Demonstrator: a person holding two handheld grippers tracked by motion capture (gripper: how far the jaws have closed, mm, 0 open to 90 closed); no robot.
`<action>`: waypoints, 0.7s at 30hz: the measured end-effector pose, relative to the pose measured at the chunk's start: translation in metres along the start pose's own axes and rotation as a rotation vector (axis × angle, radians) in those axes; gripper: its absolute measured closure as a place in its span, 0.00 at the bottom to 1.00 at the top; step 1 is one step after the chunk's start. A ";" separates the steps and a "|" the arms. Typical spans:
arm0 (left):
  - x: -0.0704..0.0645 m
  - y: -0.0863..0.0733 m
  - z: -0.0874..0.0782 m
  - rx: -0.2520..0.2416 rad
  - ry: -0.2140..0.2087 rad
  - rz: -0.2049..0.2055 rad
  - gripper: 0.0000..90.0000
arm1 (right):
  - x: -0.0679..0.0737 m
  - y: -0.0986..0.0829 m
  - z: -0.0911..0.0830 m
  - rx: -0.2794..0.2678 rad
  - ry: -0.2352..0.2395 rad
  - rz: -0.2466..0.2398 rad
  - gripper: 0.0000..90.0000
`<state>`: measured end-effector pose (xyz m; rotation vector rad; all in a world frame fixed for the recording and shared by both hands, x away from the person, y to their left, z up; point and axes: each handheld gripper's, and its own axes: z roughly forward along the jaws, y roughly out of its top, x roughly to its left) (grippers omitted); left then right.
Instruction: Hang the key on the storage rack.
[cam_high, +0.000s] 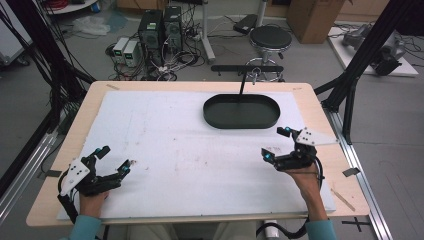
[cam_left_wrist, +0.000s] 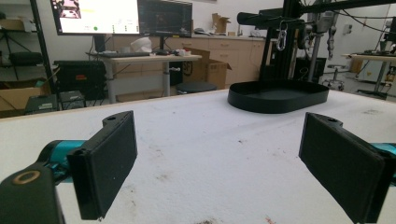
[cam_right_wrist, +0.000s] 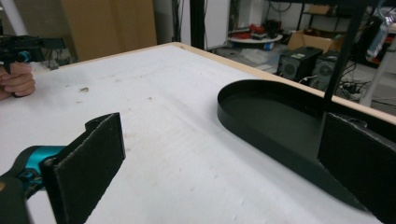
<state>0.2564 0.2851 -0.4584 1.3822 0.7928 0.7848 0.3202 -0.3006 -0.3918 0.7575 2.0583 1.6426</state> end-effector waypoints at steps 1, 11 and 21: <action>0.000 0.000 0.000 0.000 -0.001 0.001 0.13 | 0.002 -0.015 -0.004 -0.016 -0.025 0.015 0.01; -0.001 0.000 0.000 -0.004 0.000 0.004 0.13 | 0.006 -0.061 -0.009 -0.137 -0.063 -0.011 0.01; -0.001 0.000 0.000 -0.004 0.001 0.004 0.13 | 0.008 -0.065 -0.006 -0.095 -0.070 -0.017 0.01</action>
